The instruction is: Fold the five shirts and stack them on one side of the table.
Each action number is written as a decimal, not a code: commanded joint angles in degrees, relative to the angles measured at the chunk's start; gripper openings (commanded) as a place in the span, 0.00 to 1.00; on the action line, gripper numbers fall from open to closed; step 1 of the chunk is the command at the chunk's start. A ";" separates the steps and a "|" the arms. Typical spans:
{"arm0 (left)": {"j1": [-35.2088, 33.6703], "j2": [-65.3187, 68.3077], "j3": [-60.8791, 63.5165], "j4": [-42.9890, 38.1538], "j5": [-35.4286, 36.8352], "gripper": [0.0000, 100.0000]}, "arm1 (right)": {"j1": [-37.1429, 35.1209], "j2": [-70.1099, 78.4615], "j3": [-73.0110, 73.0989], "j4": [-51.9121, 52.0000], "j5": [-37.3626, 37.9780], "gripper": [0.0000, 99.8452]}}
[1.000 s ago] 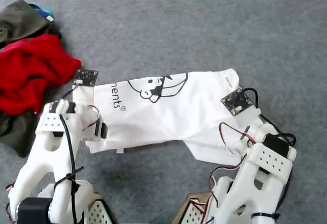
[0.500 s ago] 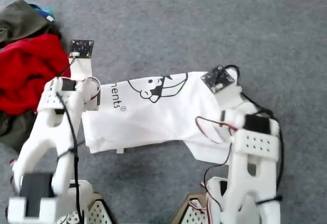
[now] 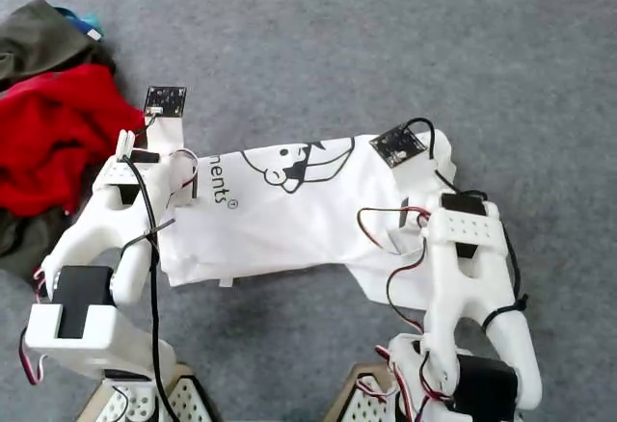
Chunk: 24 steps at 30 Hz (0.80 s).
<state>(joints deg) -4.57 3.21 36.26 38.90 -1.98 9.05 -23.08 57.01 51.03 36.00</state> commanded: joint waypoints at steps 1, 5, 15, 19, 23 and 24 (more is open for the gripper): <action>0.22 0.18 -2.59 -1.23 -0.09 0.03 | -0.70 0.04 1.54 -0.62 -0.26 0.01; 0.13 0.26 -2.59 -1.23 -0.09 0.03 | -0.44 -2.33 5.58 0.79 -0.53 0.01; -0.13 0.26 -2.59 -1.23 -0.09 0.03 | -0.35 -31.60 14.99 15.30 3.87 0.01; -0.22 0.26 -2.59 -1.23 -0.09 0.03 | 2.81 -40.75 16.75 17.49 10.29 0.01; -0.13 0.26 -2.59 -1.23 0.18 0.03 | 4.13 -42.68 12.35 17.93 11.60 0.02; -0.04 0.26 -2.59 -1.14 0.18 0.03 | 3.96 -41.36 11.47 16.88 10.64 0.02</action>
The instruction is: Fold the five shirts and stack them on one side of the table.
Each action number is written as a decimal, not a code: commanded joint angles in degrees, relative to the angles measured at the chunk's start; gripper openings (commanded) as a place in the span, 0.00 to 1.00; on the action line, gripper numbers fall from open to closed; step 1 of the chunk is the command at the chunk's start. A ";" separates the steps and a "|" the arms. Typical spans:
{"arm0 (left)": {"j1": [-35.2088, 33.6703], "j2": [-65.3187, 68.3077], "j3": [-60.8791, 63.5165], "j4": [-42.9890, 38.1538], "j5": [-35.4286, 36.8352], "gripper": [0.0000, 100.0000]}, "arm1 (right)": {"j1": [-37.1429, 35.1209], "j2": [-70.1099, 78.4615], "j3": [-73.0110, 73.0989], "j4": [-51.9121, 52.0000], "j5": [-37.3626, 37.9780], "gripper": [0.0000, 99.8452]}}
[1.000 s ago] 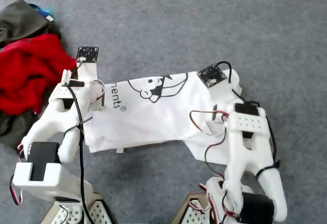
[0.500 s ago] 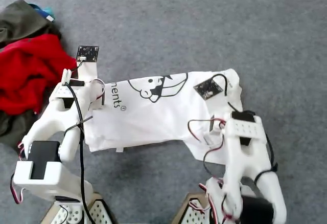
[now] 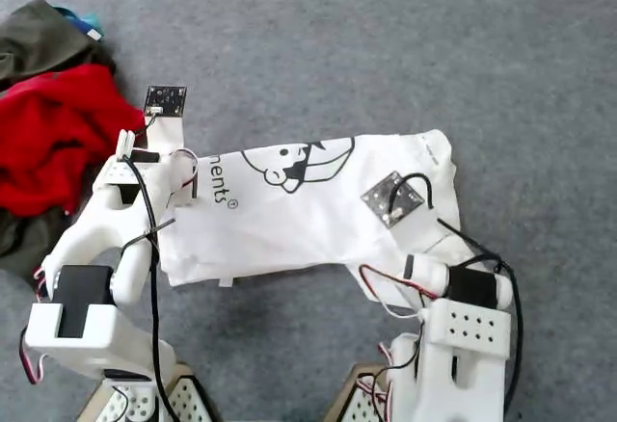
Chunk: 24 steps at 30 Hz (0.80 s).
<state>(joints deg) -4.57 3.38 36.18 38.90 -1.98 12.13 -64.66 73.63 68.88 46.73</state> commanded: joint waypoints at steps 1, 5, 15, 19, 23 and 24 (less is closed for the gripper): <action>-0.04 0.09 -2.51 -1.05 0.18 0.03 | 0.88 2.07 -5.85 -2.73 -1.23 0.02; -0.31 0.09 -2.51 -0.79 0.26 0.03 | 0.88 13.49 -8.22 -9.85 -2.99 0.02; -0.22 0.09 -2.33 -0.79 0.26 0.03 | 0.88 33.36 -14.64 -19.87 -5.71 0.01; -0.22 0.09 -2.42 -0.79 0.26 0.03 | 0.97 35.56 -12.53 -20.13 -5.71 0.01; -0.22 0.09 -2.42 -0.79 0.35 0.03 | 0.97 34.51 -9.10 -20.22 -5.36 0.01; -0.22 0.09 -2.42 -0.79 0.35 0.03 | 0.88 33.89 -8.31 -19.78 -5.36 0.01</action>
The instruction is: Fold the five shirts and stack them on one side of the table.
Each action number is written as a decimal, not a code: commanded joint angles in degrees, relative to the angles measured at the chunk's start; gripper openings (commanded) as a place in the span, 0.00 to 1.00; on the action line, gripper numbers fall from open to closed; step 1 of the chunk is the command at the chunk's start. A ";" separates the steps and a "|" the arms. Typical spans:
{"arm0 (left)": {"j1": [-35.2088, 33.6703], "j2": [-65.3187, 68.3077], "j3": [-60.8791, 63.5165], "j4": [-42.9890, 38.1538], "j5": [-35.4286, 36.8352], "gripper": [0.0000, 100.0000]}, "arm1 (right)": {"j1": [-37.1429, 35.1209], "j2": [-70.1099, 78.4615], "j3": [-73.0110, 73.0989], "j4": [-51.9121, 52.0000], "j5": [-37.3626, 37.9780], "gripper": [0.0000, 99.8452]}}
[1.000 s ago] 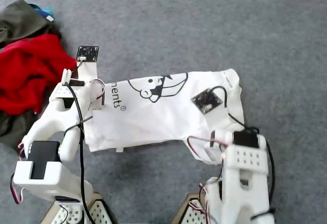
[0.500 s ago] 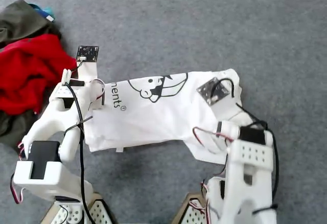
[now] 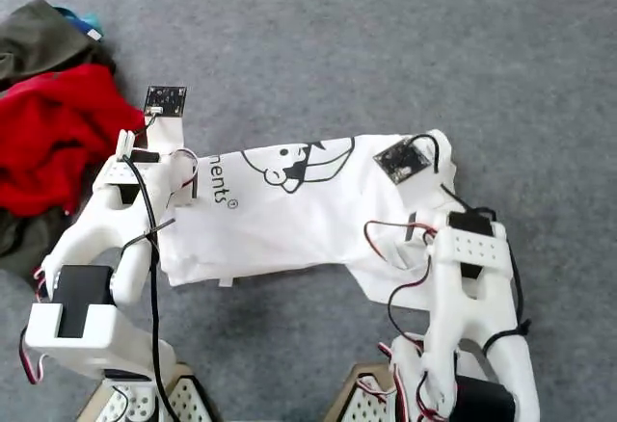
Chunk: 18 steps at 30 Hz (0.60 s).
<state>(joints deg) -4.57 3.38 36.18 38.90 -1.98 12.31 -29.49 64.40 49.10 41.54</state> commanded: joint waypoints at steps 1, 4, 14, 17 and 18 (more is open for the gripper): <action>-0.31 0.09 -2.42 -0.79 0.35 0.03 | 0.79 -2.15 1.54 1.23 -0.09 0.01; -0.31 0.09 -2.42 -0.79 0.35 0.03 | 0.97 -6.11 2.68 6.95 3.08 0.01; -0.31 0.09 -2.33 -0.79 0.35 0.03 | 0.97 -25.45 2.59 23.82 13.10 0.01; -0.31 0.09 -2.33 -0.79 0.35 0.03 | 0.70 -26.59 2.42 19.25 11.16 0.01; -0.31 0.09 -2.33 -0.79 0.35 0.03 | 0.70 -26.07 2.33 17.05 10.20 0.02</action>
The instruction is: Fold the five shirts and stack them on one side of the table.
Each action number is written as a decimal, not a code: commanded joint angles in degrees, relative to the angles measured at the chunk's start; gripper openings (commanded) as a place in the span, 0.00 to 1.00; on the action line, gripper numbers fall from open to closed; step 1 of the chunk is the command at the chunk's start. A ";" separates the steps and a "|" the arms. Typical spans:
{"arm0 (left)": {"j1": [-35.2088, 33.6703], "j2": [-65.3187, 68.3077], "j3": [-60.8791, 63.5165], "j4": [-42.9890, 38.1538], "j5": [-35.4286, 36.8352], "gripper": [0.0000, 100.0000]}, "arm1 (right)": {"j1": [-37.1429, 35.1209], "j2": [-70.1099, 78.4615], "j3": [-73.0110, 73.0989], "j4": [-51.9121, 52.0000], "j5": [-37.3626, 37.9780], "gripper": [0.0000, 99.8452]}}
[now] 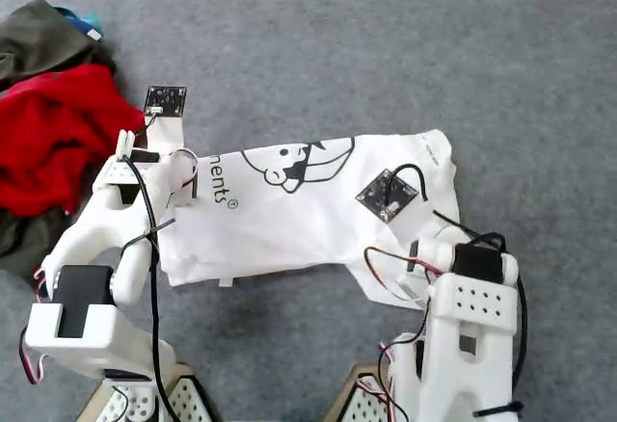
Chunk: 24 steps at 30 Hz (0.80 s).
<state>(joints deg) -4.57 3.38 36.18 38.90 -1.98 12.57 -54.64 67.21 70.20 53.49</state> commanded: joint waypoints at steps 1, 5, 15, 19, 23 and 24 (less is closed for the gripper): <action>-0.31 0.09 -2.33 -0.79 0.35 0.03 | 0.44 0.13 -0.57 -6.15 -2.37 0.02; -0.04 0.09 -2.33 -0.79 0.35 0.03 | 0.44 8.22 -0.66 -15.74 -4.04 0.02; -0.22 0.09 -2.42 -0.79 0.35 0.03 | 0.62 24.84 -0.04 -25.49 -6.59 0.01; -0.22 0.09 -2.42 -0.79 0.35 0.03 | 0.79 25.54 0.66 -22.95 -6.24 0.01; -0.31 0.09 -2.42 -0.79 0.35 0.03 | 0.62 22.73 0.75 -15.56 -6.15 0.01; -0.31 0.09 -2.42 -0.79 0.35 0.03 | 0.62 21.76 0.84 -13.27 -5.98 0.01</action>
<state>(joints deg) -4.57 3.38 36.18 38.90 -1.98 12.66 -30.37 68.09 52.26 47.34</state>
